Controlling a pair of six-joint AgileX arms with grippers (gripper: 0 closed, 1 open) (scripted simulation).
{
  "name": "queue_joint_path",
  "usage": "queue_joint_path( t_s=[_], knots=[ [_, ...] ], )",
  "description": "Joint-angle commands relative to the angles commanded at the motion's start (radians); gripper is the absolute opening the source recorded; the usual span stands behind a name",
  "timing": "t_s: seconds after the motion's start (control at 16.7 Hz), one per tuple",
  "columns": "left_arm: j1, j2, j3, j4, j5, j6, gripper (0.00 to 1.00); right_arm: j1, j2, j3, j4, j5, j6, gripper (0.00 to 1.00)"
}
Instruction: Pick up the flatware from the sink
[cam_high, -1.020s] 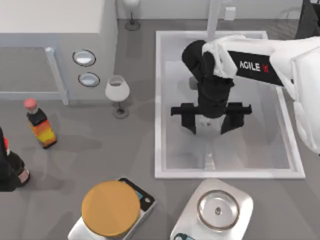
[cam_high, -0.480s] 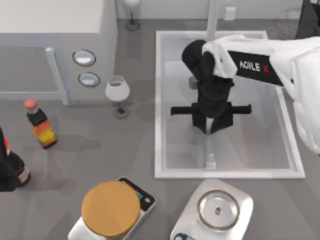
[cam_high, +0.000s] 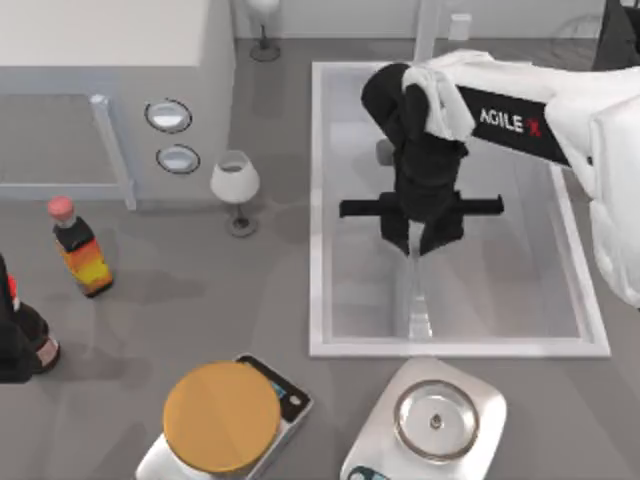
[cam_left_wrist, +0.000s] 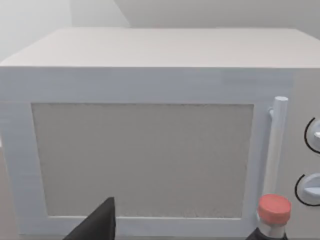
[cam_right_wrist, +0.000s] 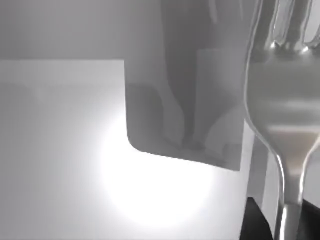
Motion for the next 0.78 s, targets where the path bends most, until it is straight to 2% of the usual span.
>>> queue_joint_path(
  t_s=[0.42,0.78],
  knots=[
    [0.000,0.000,0.000,0.000,0.000,0.000,1.00,-0.001,-0.072,0.277,-0.370,-0.001,-0.002,0.00],
    [0.000,0.000,0.000,0.000,0.000,0.000,1.00,-0.003,-0.094,0.336,-0.435,-0.001,-0.003,0.00]
  ],
)
